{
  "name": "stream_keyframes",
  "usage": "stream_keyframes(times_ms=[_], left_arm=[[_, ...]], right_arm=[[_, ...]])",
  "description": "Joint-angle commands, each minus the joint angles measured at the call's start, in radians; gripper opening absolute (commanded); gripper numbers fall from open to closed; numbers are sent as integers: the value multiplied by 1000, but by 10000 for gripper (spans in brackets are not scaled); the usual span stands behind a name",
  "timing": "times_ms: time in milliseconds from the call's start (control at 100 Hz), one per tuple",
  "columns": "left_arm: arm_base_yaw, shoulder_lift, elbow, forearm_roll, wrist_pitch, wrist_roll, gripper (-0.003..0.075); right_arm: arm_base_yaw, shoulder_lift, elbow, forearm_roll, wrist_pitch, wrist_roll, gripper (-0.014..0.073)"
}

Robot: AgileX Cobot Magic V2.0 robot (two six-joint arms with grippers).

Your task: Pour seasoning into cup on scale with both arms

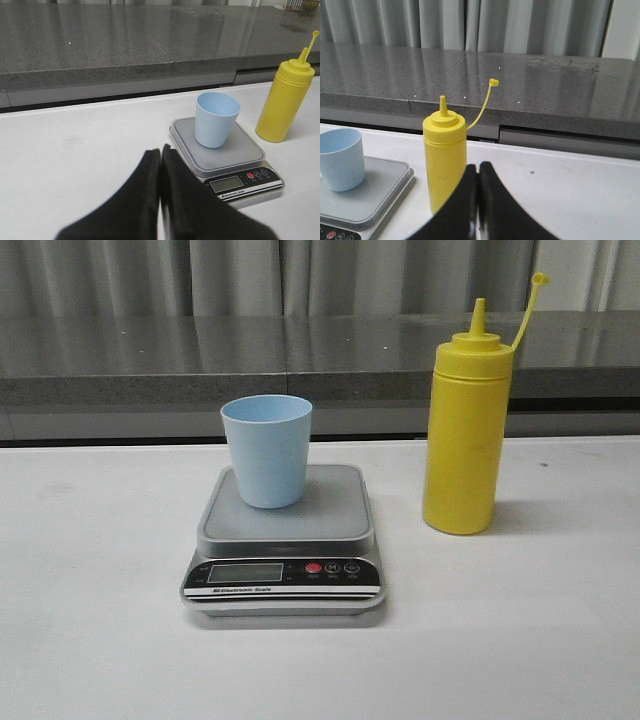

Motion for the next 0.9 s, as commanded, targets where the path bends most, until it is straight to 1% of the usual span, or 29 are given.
stream_keyframes(times_ms=[0, 70, 120, 170, 430, 670, 890], left_arm=[[1, 10, -26, -7, -82, -7, -20], [1, 10, -26, -7, -82, -7, -20], [1, 10, -26, -7, -82, -7, -20], [1, 10, -26, -7, -82, -7, -20], [1, 10, -26, -7, -82, -7, -20], [1, 10, -26, -7, -82, -7, -20], [1, 12, -26, -7, -83, -7, -20]], right_arm=[[-28, -37, 7, 20, -85, -6, -58], [-72, -61, 50, 82, -110, -6, -58], [-108, -78, 77, 102, -123, -6, -58], [-140, -99, 104, 102, -128, -6, -58], [-211, -243, 200, 110, -115, -10, -58], [-221, -377, 202, 98, 52, -10, -58], [-221, -372, 202, 95, 35, -9, -58]])
